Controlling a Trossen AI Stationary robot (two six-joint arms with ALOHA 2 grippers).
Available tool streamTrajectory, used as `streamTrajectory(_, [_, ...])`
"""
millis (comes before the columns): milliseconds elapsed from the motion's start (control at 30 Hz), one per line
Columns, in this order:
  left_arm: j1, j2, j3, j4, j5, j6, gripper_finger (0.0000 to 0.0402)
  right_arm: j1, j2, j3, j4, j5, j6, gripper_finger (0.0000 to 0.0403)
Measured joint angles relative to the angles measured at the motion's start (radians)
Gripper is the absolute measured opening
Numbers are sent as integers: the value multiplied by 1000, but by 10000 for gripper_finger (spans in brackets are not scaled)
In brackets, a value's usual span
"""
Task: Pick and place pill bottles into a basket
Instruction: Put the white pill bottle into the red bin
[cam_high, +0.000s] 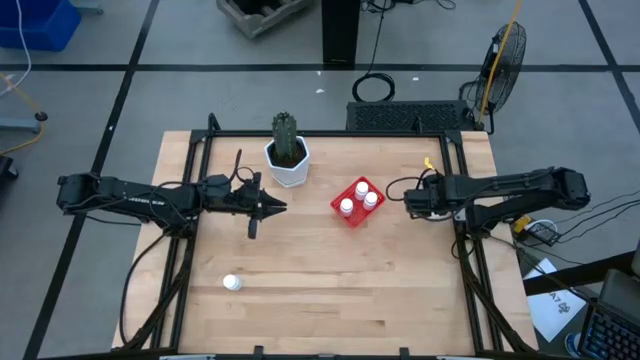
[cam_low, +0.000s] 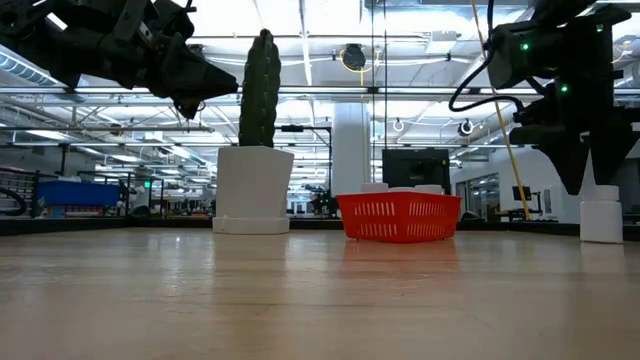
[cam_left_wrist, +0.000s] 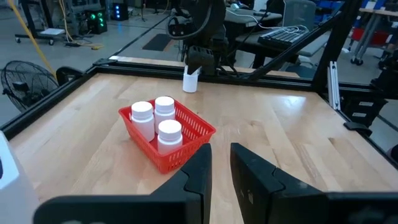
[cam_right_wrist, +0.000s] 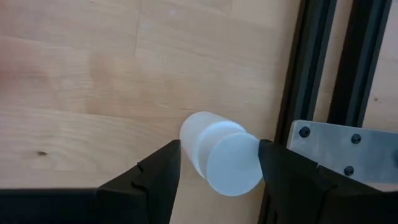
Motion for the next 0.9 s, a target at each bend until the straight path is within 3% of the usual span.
streamTrajectory(200, [0, 0, 0, 0, 0, 0, 62, 13, 8, 33, -10, 0, -5, 208])
streamTrajectory(533, [0, 0, 0, 1, 0, -9, 62, 48, 8, 56, -124, -103, 70, 208])
streamTrajectory(900, [0, 0, 0, 1, 0, -12, 62, 138, -34, 60, -36, -28, 91, 208])
